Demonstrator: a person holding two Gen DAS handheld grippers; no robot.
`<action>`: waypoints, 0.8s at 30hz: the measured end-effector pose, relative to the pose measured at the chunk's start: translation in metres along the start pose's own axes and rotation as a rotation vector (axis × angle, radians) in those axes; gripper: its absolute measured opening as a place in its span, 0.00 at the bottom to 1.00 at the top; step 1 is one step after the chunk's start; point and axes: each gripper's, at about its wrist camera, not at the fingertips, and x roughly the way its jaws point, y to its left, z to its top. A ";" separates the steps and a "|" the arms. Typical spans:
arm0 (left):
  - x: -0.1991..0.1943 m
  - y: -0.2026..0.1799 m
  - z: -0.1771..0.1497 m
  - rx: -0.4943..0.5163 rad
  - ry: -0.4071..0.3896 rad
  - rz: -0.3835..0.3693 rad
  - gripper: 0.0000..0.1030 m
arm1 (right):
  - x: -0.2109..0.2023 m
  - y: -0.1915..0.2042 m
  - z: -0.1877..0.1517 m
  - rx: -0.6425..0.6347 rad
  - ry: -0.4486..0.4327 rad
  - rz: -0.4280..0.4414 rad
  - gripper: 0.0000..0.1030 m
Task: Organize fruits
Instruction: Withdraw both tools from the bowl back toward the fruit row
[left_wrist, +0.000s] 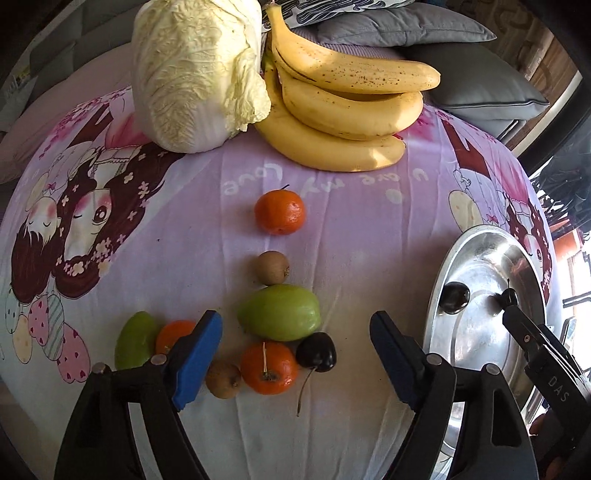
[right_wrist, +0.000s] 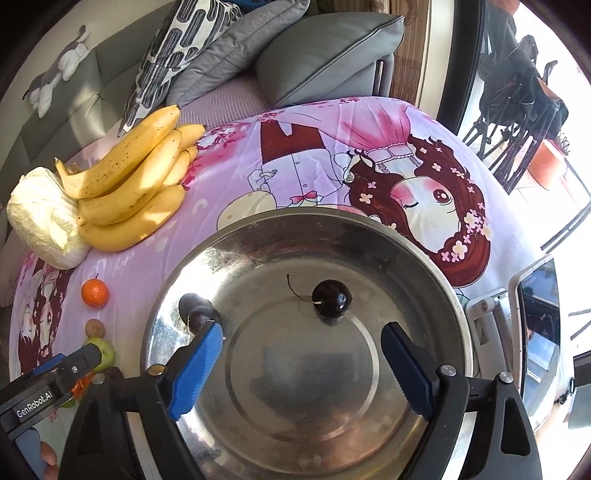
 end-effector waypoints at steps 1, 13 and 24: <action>-0.001 0.000 -0.001 0.002 -0.003 0.008 0.81 | 0.000 0.000 -0.001 0.000 0.001 -0.002 0.94; 0.001 0.002 -0.004 -0.005 -0.016 -0.015 0.91 | 0.006 0.000 -0.004 0.002 0.020 0.002 1.00; -0.001 0.003 -0.002 -0.024 -0.031 -0.052 0.92 | 0.006 0.004 -0.005 0.002 0.031 0.031 1.00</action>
